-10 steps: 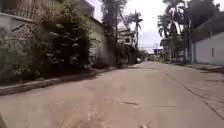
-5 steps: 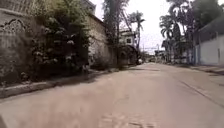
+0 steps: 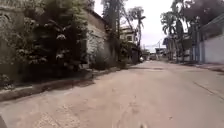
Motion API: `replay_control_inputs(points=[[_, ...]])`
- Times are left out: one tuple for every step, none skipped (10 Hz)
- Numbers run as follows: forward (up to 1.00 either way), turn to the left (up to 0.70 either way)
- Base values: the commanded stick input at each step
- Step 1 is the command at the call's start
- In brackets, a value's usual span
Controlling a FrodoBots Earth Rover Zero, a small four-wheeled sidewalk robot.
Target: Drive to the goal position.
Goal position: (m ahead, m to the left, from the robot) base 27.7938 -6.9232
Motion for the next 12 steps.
replay_control_inputs(points=[[1.0, -0.38], [1.0, -0.39], [1.0, -0.16], [1.0, -0.05], [1.0, 0.0], [1.0, 0.0], [1.0, 0.0], [1.0, 0.0], [1.0, 0.0], [1.0, 0.0], [1.0, 0.0], [1.0, 0.0]])
